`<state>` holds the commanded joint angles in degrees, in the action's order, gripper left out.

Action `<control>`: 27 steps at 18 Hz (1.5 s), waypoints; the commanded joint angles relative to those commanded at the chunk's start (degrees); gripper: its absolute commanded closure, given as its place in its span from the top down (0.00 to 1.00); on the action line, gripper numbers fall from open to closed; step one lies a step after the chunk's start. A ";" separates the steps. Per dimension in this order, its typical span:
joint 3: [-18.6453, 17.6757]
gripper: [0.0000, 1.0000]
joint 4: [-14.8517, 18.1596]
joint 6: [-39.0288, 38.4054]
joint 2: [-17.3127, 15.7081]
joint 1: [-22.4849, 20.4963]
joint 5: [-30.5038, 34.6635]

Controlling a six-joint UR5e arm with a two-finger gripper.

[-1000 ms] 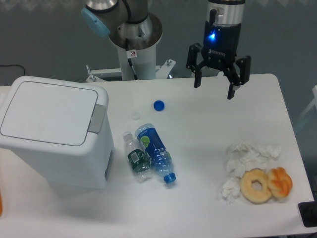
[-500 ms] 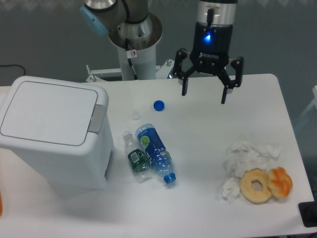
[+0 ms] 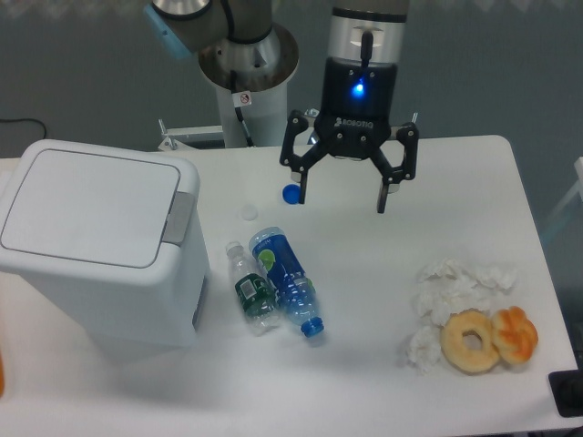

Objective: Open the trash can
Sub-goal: 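Move the gripper toward the white trash can lid, then lower the gripper fingers onto the lid's grey push button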

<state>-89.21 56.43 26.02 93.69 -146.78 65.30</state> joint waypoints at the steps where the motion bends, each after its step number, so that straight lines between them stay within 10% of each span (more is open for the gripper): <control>1: -0.09 1.00 0.00 -0.09 0.09 0.53 0.00; 27: -4.04 1.00 0.62 -8.62 1.41 7.21 -3.96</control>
<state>-93.25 57.04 17.40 95.10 -139.57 61.35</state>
